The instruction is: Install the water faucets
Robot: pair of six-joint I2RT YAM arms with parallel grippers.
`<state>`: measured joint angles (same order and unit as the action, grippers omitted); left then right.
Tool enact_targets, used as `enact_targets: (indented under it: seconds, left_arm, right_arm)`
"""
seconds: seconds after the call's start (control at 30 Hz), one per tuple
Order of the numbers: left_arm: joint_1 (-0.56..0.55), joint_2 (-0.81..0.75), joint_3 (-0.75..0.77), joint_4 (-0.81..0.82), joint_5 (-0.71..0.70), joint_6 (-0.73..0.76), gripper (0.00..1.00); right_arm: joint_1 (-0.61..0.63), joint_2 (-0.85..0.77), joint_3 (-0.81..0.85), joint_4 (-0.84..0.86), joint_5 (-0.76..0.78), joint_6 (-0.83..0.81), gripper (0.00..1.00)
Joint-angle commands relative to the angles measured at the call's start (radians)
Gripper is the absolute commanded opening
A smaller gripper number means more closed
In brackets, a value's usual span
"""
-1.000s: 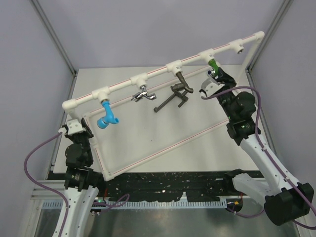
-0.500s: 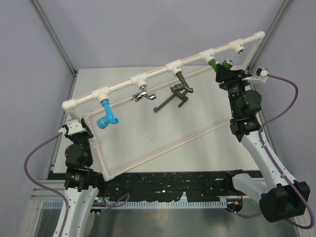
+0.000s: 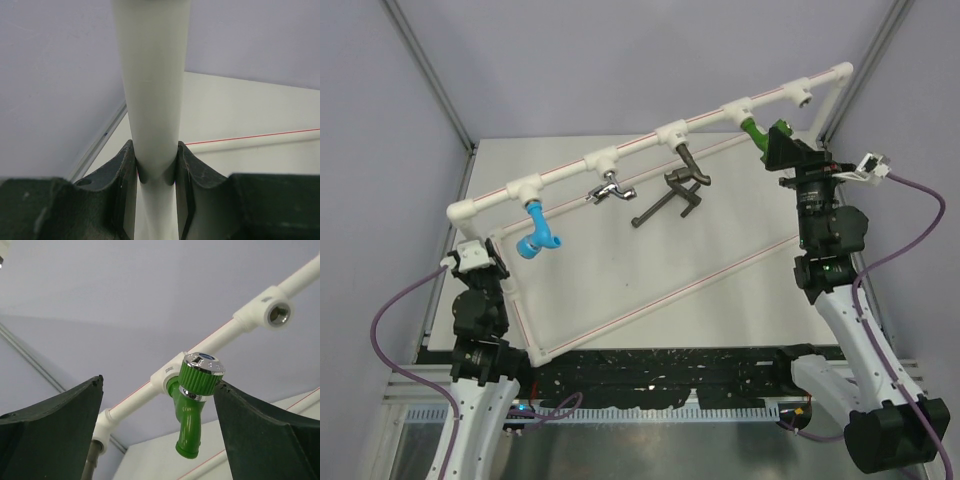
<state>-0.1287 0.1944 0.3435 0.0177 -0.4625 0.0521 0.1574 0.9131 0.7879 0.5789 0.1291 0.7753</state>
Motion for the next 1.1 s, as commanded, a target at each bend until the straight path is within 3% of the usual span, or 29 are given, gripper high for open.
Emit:
enact_targets:
  seconds: [0.0, 0.2, 0.33, 0.5, 0.73, 1.07]
  left_arm:
    - [0.011, -0.032, 0.029, 0.087, -0.05, 0.065, 0.0]
    - [0.011, -0.032, 0.031, 0.087, -0.039, 0.06, 0.0]
    - [0.009, -0.044, 0.029, 0.088, -0.039, 0.06, 0.0]
    - [0.012, -0.053, 0.028, 0.09, -0.033, 0.06, 0.0]
    - [0.012, -0.059, 0.026, 0.091, -0.03, 0.06, 0.0]
    - [0.012, -0.061, 0.025, 0.093, -0.033, 0.063, 0.0]
  right_arm:
    - [-0.005, -0.103, 0.033, -0.051, -0.089, -0.532, 0.96]
    - [-0.005, -0.161, 0.118, -0.377, -0.347, -1.622, 0.95]
    - [-0.005, -0.155, 0.178, -0.568, -0.359, -1.983, 0.95]
    - [-0.001, -0.109, 0.251, -0.706, -0.271, -2.192, 0.95]
    - [0.005, -0.045, 0.168, -0.438, -0.267, -2.335, 0.95]
    - [0.017, 0.047, 0.171, -0.326, -0.298, -2.391, 1.0]
